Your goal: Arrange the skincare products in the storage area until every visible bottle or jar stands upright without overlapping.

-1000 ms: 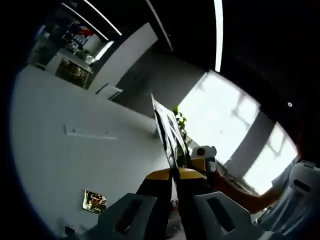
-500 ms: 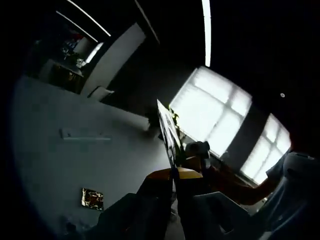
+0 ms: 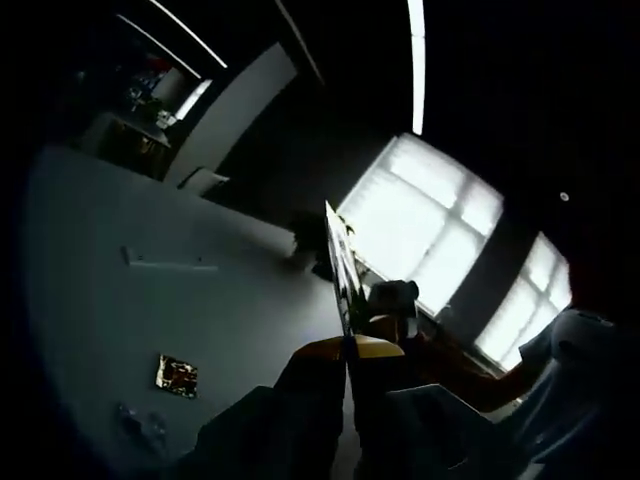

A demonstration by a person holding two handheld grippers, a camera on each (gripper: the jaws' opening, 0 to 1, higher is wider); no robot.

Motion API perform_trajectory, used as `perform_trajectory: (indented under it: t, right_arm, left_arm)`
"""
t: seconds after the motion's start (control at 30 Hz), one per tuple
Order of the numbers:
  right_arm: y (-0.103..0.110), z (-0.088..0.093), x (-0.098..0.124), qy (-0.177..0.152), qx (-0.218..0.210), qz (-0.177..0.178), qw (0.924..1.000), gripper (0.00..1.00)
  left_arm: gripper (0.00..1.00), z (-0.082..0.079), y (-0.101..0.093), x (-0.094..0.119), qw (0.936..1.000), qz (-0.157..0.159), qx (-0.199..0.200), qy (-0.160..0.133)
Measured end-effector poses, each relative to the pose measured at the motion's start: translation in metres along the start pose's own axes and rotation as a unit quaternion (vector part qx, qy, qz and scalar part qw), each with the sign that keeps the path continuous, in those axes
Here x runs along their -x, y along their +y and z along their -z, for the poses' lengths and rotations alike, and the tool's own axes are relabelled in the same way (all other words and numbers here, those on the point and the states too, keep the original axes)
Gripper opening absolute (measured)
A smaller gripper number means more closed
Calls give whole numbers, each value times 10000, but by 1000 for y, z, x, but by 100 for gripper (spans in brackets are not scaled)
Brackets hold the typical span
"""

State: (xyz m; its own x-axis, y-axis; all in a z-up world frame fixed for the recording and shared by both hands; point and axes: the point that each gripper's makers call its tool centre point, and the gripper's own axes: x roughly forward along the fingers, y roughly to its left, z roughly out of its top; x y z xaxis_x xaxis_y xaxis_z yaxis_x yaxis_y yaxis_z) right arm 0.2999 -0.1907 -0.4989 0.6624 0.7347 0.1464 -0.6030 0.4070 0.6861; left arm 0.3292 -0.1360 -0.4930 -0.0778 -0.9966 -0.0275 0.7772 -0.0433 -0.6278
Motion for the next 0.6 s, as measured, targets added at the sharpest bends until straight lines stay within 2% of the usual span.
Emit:
perform_trajectory:
  t: [0.13, 0.33, 0.53, 0.6]
  right_arm:
    - [7, 8, -2, 141, 111, -12, 9998, 4]
    - [12, 24, -6, 407, 324, 52, 9986, 13]
    - [16, 43, -10, 659, 325, 34, 9973, 14]
    - [19, 48, -12, 715, 283, -37, 9970, 14]
  left_arm:
    - [0, 5, -10, 8, 10000, 60, 62, -16]
    - [0, 10, -20, 18, 10000, 64, 51, -36]
    - [0, 6, -27, 26, 9996, 144, 98, -205]
    - [0, 4, -33, 26, 9992, 260, 130, -285]
